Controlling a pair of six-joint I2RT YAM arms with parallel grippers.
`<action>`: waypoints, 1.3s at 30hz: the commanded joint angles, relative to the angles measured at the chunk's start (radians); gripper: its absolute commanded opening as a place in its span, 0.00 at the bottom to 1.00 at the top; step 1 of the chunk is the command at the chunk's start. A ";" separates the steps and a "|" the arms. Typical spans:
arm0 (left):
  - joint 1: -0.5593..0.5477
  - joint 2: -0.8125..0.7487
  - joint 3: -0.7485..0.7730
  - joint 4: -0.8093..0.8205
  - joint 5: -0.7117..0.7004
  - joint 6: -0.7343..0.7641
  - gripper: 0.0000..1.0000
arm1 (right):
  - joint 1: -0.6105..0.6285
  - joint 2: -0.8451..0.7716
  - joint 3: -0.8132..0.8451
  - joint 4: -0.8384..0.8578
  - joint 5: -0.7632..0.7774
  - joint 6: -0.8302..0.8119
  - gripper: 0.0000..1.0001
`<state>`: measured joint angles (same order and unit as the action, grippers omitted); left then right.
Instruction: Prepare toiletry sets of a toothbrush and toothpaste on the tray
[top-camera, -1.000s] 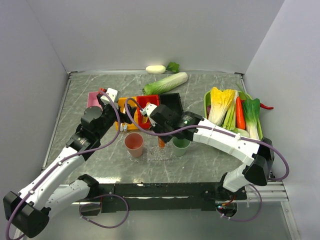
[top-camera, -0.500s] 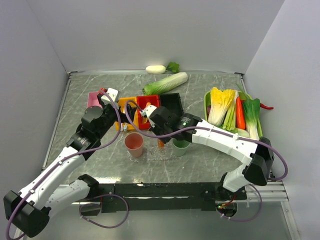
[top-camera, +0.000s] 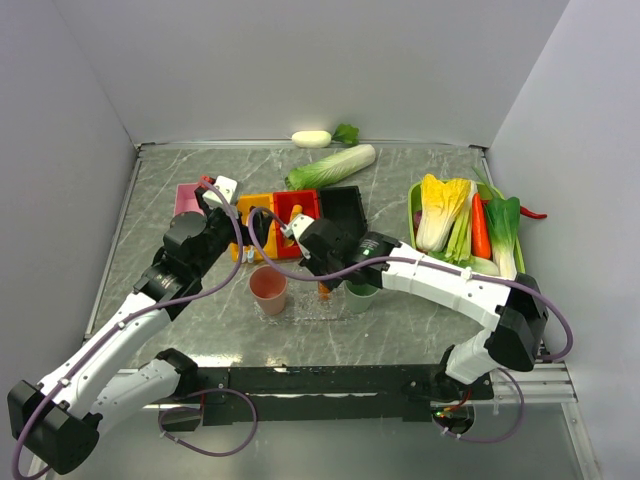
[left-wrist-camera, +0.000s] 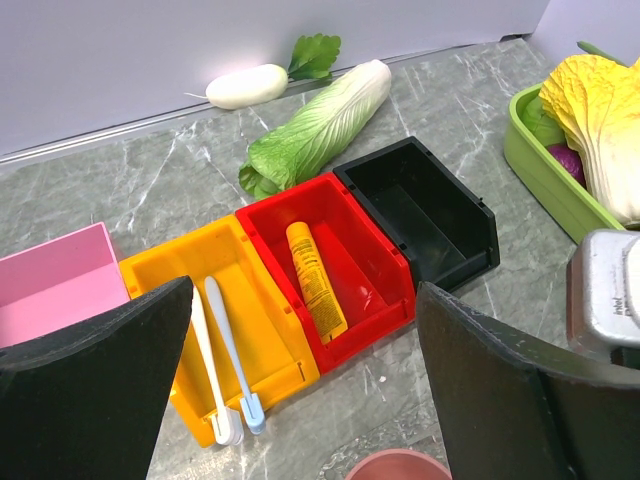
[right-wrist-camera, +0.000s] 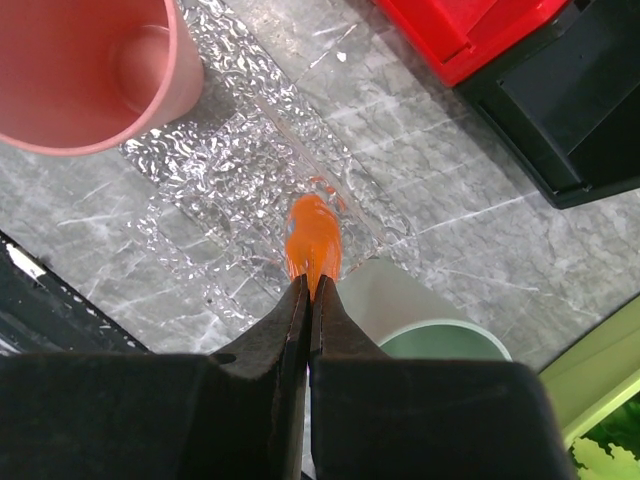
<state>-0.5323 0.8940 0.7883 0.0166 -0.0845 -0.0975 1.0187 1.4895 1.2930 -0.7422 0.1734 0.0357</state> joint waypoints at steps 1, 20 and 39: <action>0.002 0.000 0.005 0.017 0.006 0.007 0.97 | 0.008 0.000 -0.015 0.064 0.025 -0.007 0.00; 0.000 0.003 0.006 0.017 0.009 0.007 0.97 | 0.020 0.017 -0.060 0.118 0.057 -0.011 0.00; 0.000 0.003 0.008 0.017 0.011 0.008 0.97 | 0.027 0.035 -0.087 0.138 0.078 -0.008 0.00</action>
<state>-0.5323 0.8948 0.7883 0.0166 -0.0837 -0.0944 1.0363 1.5066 1.2171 -0.6403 0.2241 0.0319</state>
